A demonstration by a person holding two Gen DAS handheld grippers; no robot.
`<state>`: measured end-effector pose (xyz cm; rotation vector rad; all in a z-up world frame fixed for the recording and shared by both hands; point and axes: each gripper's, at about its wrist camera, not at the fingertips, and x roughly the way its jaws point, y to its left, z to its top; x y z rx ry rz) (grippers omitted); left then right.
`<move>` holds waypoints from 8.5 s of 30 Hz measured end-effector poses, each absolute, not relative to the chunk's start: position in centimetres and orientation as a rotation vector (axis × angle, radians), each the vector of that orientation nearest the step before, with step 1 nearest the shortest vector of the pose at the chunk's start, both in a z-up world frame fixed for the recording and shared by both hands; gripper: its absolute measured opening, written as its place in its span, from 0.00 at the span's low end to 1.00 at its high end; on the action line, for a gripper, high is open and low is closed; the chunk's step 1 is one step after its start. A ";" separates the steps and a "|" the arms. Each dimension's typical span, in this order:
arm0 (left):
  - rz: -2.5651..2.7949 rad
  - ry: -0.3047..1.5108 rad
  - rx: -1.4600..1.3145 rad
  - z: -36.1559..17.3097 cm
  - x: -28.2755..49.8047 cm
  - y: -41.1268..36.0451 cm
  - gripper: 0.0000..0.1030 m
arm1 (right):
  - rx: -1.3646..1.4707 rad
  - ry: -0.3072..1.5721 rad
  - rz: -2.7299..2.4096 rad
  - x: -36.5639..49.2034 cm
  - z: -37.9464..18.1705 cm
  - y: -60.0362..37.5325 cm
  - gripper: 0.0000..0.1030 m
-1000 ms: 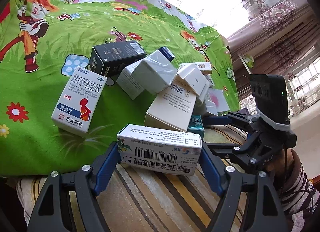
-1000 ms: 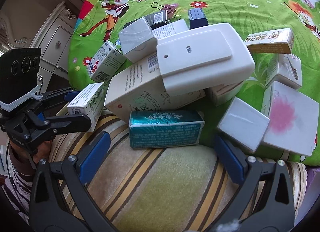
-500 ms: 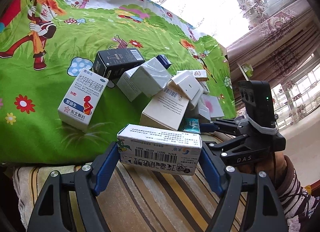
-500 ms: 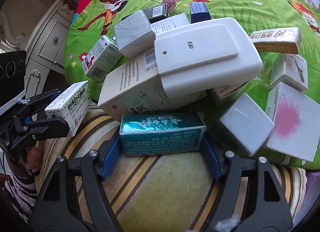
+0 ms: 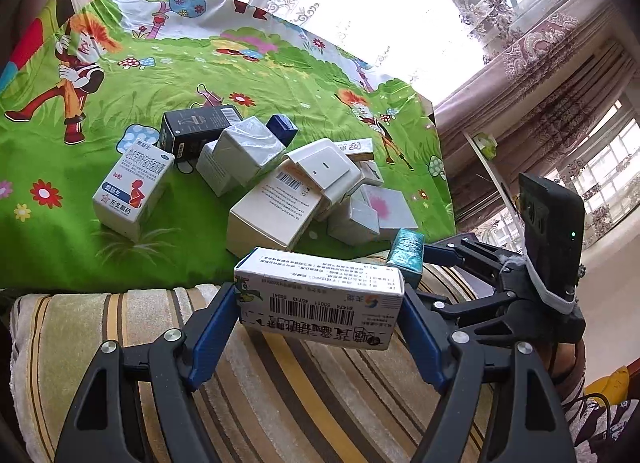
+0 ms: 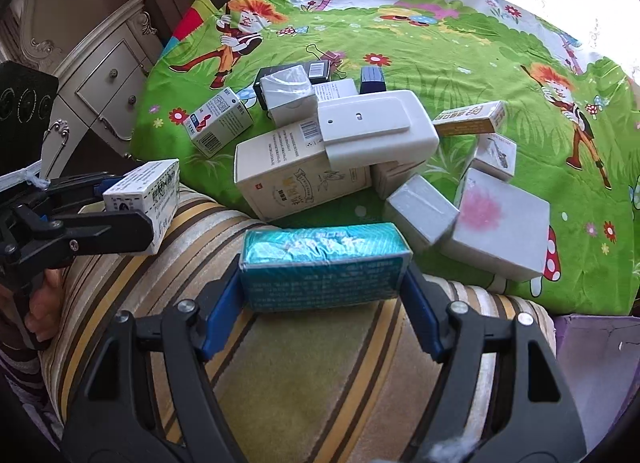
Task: Organize rigid objects
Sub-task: 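Carry both boxes into the purple storage box and open both tools, then grasp the grey box with the left tool while the right tool grasps the white plastic case, then carry both items into the purple storage box and open both tools, then grasp the white red-figure medicine box with the left tool while the right tool grasps the pink-splash box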
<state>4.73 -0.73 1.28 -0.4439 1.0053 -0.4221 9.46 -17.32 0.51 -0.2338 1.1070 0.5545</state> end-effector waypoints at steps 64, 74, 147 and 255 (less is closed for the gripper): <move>-0.735 0.920 -0.113 5.8 4.7 -26.7 0.83 | 0.457 0.835 -0.312 1.3 4.5 -46.2 0.87; -0.515 0.839 -0.138 6.8 6.3 -19.8 0.83 | 0.360 0.829 -0.200 1.9 5.3 -44.0 0.87; -0.171 0.851 0.071 2.4 14.0 -2.7 0.48 | -0.246 1.102 0.658 21.1 -2.7 -14.0 0.90; -0.288 0.749 -0.541 3.9 1.5 -3.0 0.70 | -0.206 0.837 0.087 4.1 3.1 -25.8 0.89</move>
